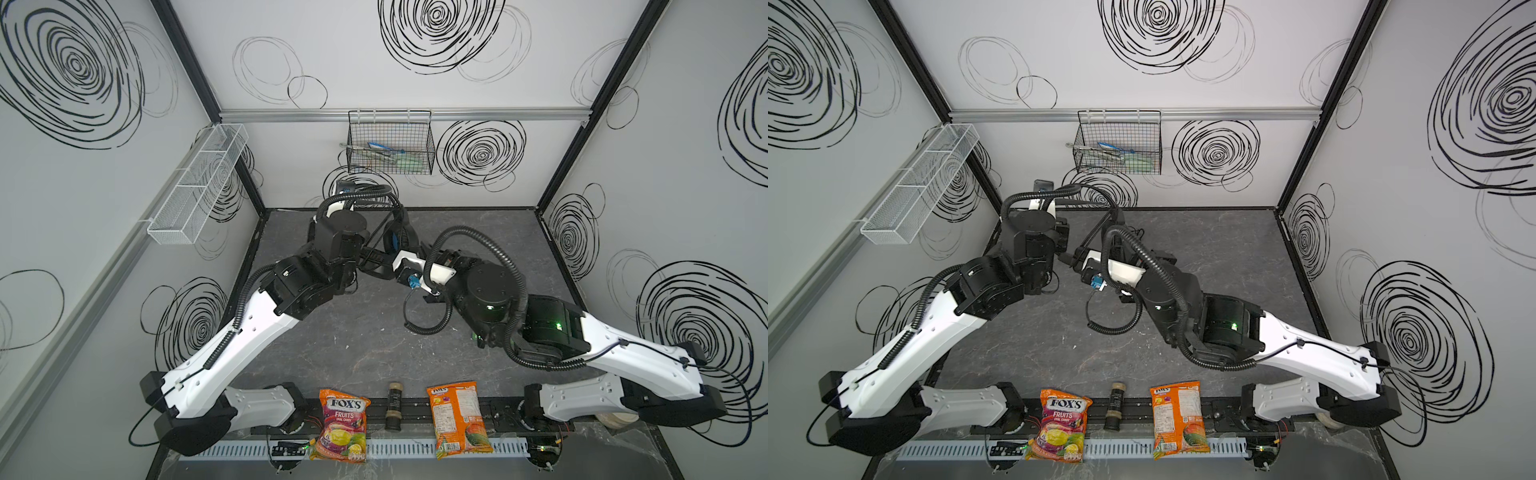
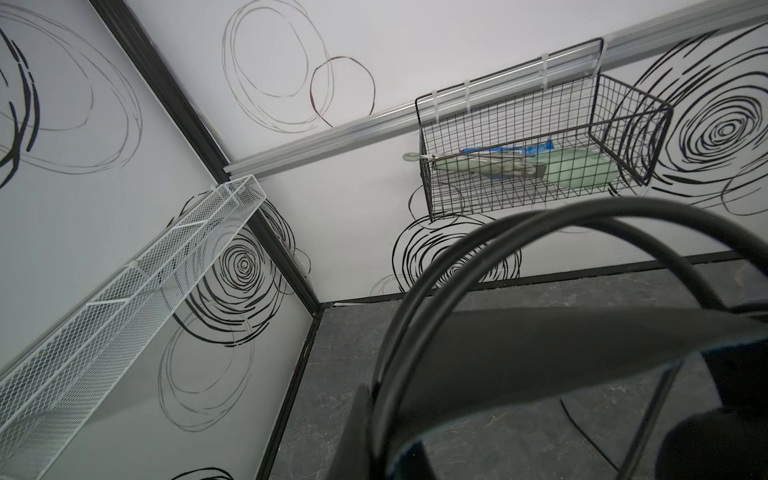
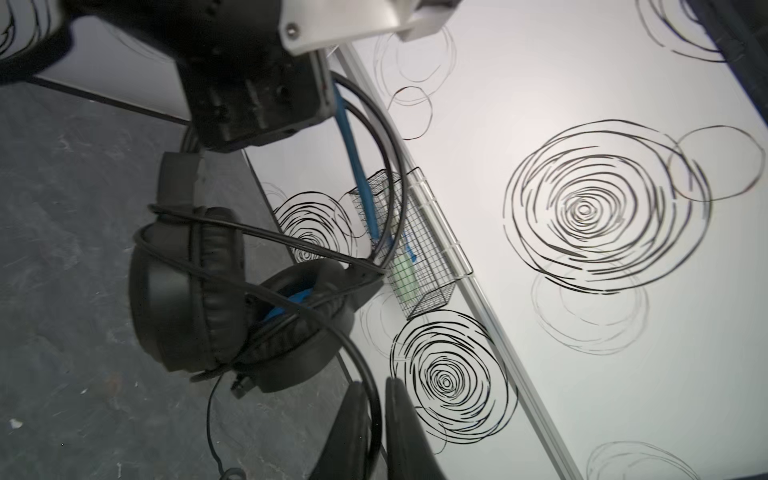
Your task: Wrap the headphones
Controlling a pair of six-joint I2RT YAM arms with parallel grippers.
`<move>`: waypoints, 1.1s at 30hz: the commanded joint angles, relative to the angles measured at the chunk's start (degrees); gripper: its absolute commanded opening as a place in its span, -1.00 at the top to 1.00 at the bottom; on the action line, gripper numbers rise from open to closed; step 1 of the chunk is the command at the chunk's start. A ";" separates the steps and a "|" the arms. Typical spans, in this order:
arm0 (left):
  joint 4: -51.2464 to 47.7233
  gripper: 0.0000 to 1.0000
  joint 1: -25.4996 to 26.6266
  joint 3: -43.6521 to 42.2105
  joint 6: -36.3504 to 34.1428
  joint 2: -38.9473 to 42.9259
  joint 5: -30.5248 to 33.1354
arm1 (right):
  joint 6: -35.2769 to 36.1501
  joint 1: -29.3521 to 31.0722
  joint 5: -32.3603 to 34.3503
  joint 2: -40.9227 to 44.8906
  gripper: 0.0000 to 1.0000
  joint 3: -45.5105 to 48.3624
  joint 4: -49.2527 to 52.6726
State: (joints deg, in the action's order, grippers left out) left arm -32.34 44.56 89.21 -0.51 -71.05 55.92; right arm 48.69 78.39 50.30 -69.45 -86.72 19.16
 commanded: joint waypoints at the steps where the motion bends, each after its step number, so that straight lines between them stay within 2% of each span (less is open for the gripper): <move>1: 2.31 1.00 -0.76 0.62 1.70 1.88 -2.52 | 3.81 0.30 4.97 1.49 0.72 1.38 -8.73; 5: 3.78 1.00 -0.30 -1.14 0.36 3.74 -8.97 | 2.64 -1.18 2.98 1.48 0.73 1.90 -11.41; 9: 2.83 1.00 0.00 -2.96 1.21 5.88 -15.24 | -2.67 -6.26 -1.21 -0.44 0.78 -2.90 -8.74; 13: 0.70 1.00 0.77 -2.82 3.16 6.78 -13.75 | -10.73 -11.05 -7.94 -0.33 0.77 -5.97 -4.04; 16: 0.92 1.00 0.96 -2.13 3.87 7.76 -12.75 | -19.59 -14.08 -12.96 3.07 0.48 -3.99 -3.69; 18: -0.07 1.00 0.87 -0.35 5.14 7.71 -13.81 | -27.00 -17.72 -19.04 6.13 0.25 -2.26 -3.20; 19: -1.04 1.00 0.87 1.02 6.36 7.44 -14.74 | -29.90 -19.75 -22.52 7.92 0.06 -0.84 -3.58; 20: -1.99 1.00 0.70 2.44 7.66 7.23 -15.87 | -32.03 -21.98 -26.07 9.75 -0.12 0.83 -4.11; 22: -3.94 1.00 0.27 5.67 10.50 6.60 -18.34 | -35.28 -26.18 -31.70 12.51 -0.33 3.69 -4.75; 28: -11.10 1.00 -0.80 17.14 19.43 3.66 -22.32 | -45.91 -40.84 -51.50 18.86 -0.64 16.23 -8.54; 31: -11.05 1.00 -0.81 18.29 23.68 3.70 -24.39 | -52.02 -47.15 -62.51 20.34 -0.66 24.32 -13.79; 33: -10.58 1.00 -0.78 18.28 24.82 3.74 -26.12 | -55.18 -49.19 -67.65 20.77 -0.71 29.42 -18.50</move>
State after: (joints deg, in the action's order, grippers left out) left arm -45.54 44.07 106.19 17.32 -67.22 33.30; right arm 2.17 31.48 -3.40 -48.45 -62.43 7.09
